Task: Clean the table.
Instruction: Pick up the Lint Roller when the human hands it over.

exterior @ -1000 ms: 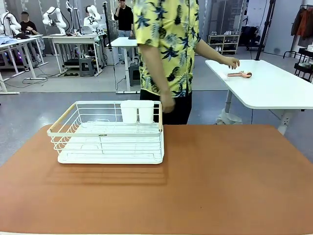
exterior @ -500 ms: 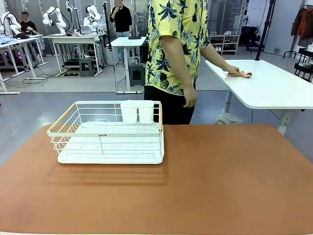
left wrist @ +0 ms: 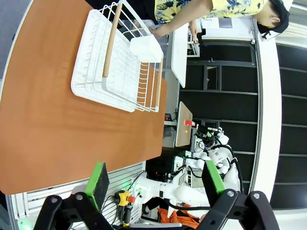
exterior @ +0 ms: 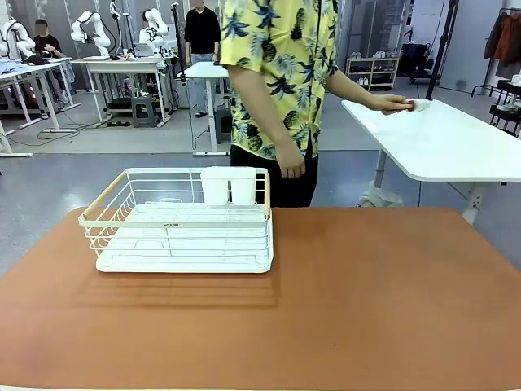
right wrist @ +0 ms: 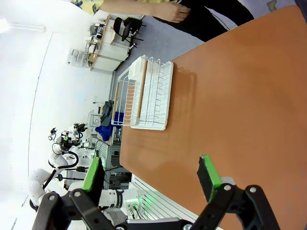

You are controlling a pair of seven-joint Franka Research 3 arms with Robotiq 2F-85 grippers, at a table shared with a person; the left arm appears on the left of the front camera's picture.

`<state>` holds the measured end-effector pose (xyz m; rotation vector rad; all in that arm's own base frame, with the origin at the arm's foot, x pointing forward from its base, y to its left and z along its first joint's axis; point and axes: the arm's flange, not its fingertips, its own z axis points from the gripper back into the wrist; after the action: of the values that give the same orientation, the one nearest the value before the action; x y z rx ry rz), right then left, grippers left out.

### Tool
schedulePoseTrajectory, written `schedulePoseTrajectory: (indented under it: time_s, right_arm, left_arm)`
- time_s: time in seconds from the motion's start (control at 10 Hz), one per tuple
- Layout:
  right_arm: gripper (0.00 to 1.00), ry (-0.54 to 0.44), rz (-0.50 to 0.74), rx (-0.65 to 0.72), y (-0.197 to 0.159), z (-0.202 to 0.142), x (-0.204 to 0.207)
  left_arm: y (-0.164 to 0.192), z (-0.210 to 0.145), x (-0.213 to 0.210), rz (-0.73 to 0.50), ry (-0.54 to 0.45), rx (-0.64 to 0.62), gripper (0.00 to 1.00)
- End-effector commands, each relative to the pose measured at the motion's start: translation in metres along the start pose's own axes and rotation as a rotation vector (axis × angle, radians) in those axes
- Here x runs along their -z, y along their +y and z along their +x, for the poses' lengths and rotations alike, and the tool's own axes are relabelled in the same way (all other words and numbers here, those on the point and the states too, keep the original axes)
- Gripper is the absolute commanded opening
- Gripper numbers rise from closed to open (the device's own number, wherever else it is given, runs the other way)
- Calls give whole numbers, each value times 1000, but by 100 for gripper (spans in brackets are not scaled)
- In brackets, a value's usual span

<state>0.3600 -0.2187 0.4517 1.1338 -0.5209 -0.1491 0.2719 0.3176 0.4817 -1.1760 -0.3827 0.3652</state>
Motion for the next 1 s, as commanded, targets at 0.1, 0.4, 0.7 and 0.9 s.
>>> schedulePoseTrajectory:
  time_s: [0.1, 0.4, 0.7, 0.9]
  right_arm:
    - [100, -4, 5, -3, 2, 0, -1]
    - [100, -4, 5, -3, 2, 0, -1]
    - [100, -4, 5, -3, 2, 0, -1]
    - [100, -4, 5, -3, 2, 0, -1]
  left_arm:
    - [1, -3, -1, -8, -7, 14, 100]
    - [1, -3, -1, -8, -7, 14, 100]
    - [1, -3, -1, -8, -7, 14, 100]
    - [1, -3, -1, -8, -7, 14, 100]
